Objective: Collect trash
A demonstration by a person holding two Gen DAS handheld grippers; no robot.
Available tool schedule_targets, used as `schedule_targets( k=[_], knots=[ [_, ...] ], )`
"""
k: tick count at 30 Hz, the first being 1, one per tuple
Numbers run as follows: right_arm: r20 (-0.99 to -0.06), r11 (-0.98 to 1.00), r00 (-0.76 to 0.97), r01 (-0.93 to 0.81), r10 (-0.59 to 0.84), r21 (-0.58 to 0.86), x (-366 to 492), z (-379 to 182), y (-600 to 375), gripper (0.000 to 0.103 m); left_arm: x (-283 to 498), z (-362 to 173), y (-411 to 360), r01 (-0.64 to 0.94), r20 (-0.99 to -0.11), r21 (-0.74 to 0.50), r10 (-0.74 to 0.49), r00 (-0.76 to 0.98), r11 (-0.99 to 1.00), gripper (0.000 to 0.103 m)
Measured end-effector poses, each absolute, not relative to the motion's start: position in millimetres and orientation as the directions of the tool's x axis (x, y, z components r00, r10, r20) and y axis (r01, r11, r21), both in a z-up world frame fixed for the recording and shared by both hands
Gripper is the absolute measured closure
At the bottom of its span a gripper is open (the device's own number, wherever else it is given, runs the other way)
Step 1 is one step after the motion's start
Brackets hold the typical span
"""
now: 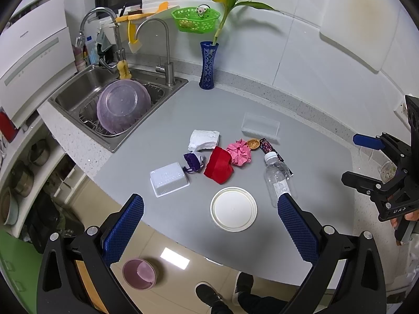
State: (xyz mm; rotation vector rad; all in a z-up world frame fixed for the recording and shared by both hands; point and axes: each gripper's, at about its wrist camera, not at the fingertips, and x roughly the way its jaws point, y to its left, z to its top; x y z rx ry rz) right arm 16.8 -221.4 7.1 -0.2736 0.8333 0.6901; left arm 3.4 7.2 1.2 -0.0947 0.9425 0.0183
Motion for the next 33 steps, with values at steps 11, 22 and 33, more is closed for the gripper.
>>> schedule_targets(
  k=[11,22,33],
  knots=[
    [-0.757,0.75,0.471,-0.66,0.452,0.037,17.8,7.7,-221.1,0.003,4.9,-0.2,8.1,-0.056,-0.807,-0.076,-0.029,0.589,0.996,0.005],
    [-0.761,0.752,0.467,-0.658,0.45,0.041,20.2,4.8,-221.1,0.003,7.1,-0.5,8.2,-0.055,-0.81,-0.076,-0.029,0.586,0.996,0.005],
    [-0.773,0.759,0.457,-0.649,0.439,0.048,25.1,-2.0,-225.0,0.003,15.3,-6.2,5.6,-0.048,-0.815,-0.078,-0.036,0.578,0.996,0.005]
  ],
)
